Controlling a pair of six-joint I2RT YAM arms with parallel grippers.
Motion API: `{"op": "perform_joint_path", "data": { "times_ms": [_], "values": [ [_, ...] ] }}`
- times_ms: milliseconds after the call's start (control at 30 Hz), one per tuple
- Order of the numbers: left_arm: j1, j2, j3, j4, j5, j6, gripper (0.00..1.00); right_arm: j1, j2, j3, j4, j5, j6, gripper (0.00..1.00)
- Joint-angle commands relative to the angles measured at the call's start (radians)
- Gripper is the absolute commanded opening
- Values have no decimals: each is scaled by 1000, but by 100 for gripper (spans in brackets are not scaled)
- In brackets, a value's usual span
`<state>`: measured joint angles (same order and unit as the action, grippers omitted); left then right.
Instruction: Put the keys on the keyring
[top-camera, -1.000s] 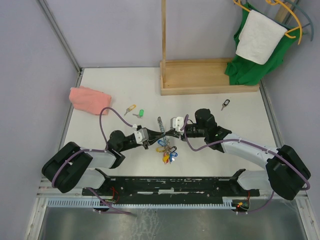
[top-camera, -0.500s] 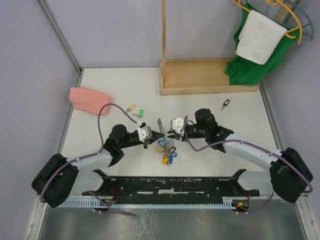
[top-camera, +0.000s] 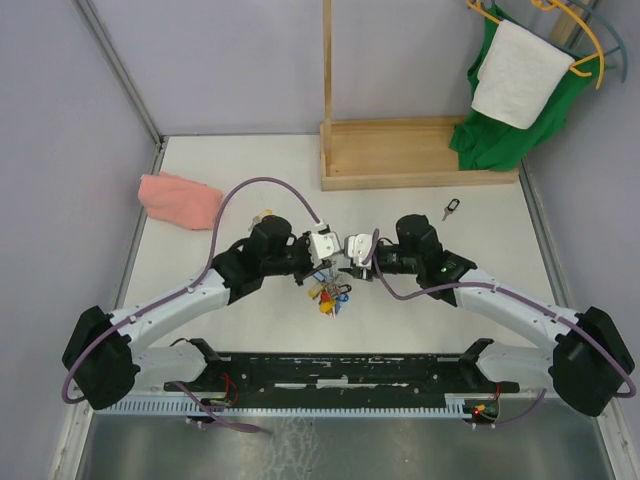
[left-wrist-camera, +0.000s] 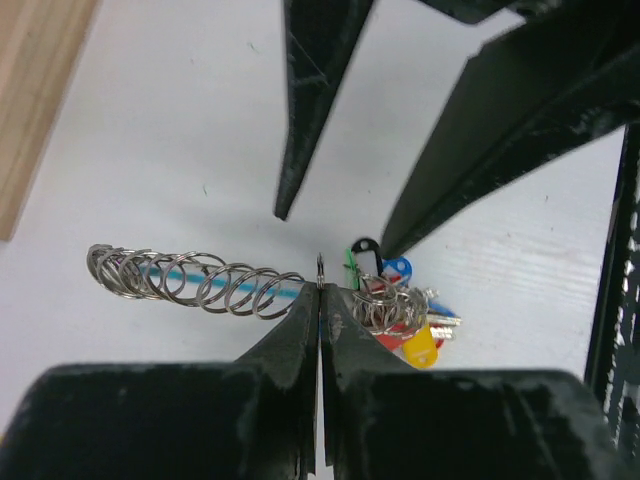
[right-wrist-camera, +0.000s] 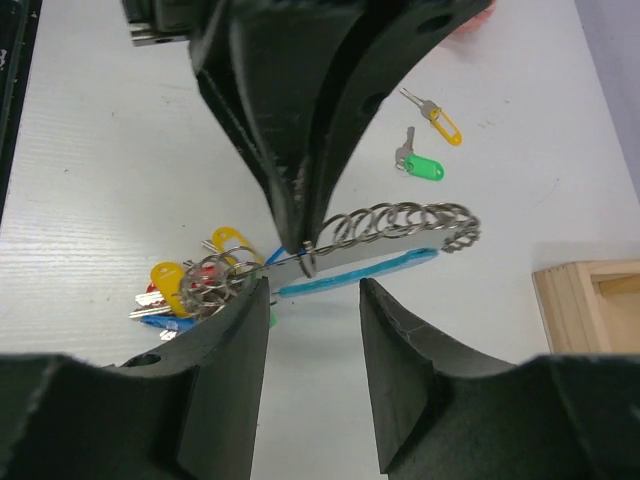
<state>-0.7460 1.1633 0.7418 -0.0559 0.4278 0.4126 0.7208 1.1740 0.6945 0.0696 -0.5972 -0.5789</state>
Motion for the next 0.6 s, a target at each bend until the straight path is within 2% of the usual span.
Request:
{"op": "perform_joint_path", "data": {
  "times_ms": [0,333,433,567],
  "values": [
    [-74,3,108,-193,-170,40,3,-24,-21,-9,98,-12,7,48],
    [-115,62,342,-502,-248,69,3,-48,0,-103,302,-126,108,47],
    [-114,97,408,-610,-268,88,3,-56,5,-138,412,-151,165,46],
    [-115,107,433,-662,-253,115,3,-56,51,-151,524,-203,222,45]
  ]
}}
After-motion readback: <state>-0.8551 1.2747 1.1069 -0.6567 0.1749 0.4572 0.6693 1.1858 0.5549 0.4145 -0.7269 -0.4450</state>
